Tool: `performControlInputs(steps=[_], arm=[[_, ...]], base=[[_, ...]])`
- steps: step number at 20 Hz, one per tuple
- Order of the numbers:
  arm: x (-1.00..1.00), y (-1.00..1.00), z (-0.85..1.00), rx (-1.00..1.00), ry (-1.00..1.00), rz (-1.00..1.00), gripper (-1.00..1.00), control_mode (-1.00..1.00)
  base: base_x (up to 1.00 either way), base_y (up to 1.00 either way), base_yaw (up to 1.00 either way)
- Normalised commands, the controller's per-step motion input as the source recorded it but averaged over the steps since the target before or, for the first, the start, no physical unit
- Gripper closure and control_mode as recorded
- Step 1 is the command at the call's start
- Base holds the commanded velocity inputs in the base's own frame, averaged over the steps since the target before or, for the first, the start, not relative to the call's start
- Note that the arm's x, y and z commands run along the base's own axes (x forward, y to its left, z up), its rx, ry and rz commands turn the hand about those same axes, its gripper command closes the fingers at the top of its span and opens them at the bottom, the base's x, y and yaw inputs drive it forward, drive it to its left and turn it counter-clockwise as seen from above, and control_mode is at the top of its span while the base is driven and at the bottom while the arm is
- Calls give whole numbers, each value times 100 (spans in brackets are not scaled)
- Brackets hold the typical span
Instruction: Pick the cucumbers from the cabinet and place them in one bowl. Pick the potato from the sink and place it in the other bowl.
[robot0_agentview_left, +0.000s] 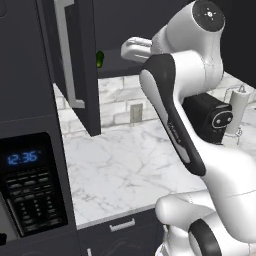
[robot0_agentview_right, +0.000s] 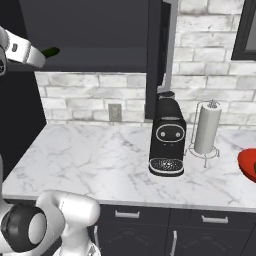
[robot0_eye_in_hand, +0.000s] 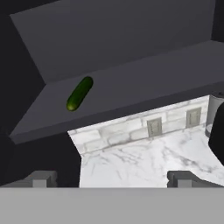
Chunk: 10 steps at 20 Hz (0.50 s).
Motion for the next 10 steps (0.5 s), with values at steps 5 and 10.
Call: performControlInputs(steps=[5, 10], arm=[[55, -1, 8, 3, -1, 4, -100, -100], [39, 0, 25, 4, 1, 6, -100, -100]], base=[[0, 0, 0], [0, 0, 0]])
